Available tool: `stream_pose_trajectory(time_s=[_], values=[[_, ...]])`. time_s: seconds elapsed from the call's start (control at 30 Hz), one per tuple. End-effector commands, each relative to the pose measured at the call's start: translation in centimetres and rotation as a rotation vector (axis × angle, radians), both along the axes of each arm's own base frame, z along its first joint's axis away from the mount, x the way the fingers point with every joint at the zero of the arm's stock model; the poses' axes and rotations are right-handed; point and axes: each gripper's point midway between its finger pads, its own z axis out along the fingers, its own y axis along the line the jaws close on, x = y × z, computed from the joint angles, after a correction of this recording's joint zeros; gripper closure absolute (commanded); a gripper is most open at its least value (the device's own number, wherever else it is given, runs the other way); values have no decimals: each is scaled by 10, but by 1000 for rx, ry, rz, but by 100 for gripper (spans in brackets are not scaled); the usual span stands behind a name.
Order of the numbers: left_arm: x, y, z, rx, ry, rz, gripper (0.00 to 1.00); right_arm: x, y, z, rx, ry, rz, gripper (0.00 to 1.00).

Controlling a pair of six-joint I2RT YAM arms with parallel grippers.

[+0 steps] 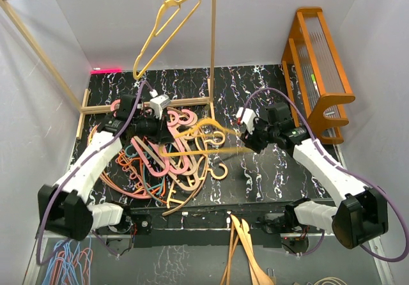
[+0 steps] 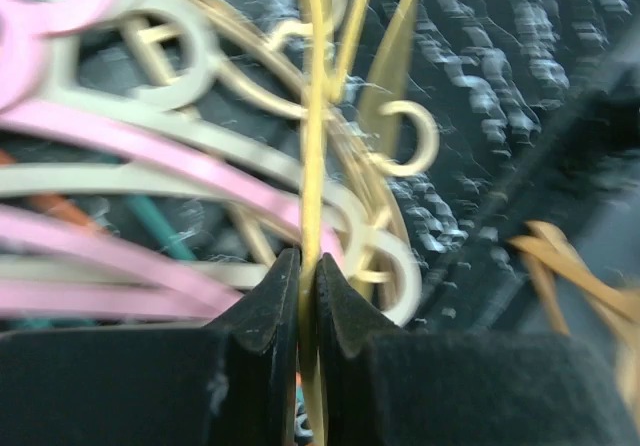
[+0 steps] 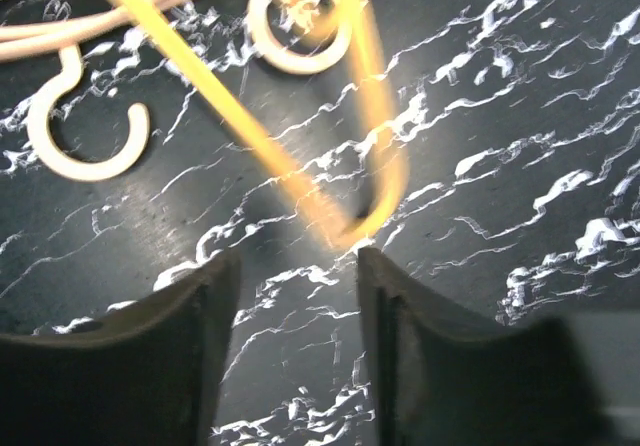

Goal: Organize the hangers
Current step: Pick up the hanger at the center of the board, then adjust the hanger.

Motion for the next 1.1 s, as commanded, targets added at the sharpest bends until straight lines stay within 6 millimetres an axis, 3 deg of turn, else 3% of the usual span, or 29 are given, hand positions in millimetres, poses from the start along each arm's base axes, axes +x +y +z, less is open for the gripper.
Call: stream_pose_trajectory(time_s=[0.0,0.17,0.33,0.47,0.7,0.83,0.97,1.07], values=[[7,43,18,206,-208,230,100,41,20,78,143,-156,-58,35],[-19,48,41,184,-305,203,100,44,49,124,251,-138,61,17],[-39,50,45,193,-320,138,100,55,70,132,238,-224,281,9],[-49,48,44,211,-297,85,100,61,87,145,222,-336,491,5],[-60,41,49,220,-294,24,100,81,119,209,344,-449,658,3],[-64,42,48,257,-305,-18,100,66,137,235,480,-377,809,6],[-61,46,46,297,-329,-29,100,65,154,231,531,-278,862,16],[-57,45,47,302,-343,-35,100,61,163,202,431,-266,906,23]])
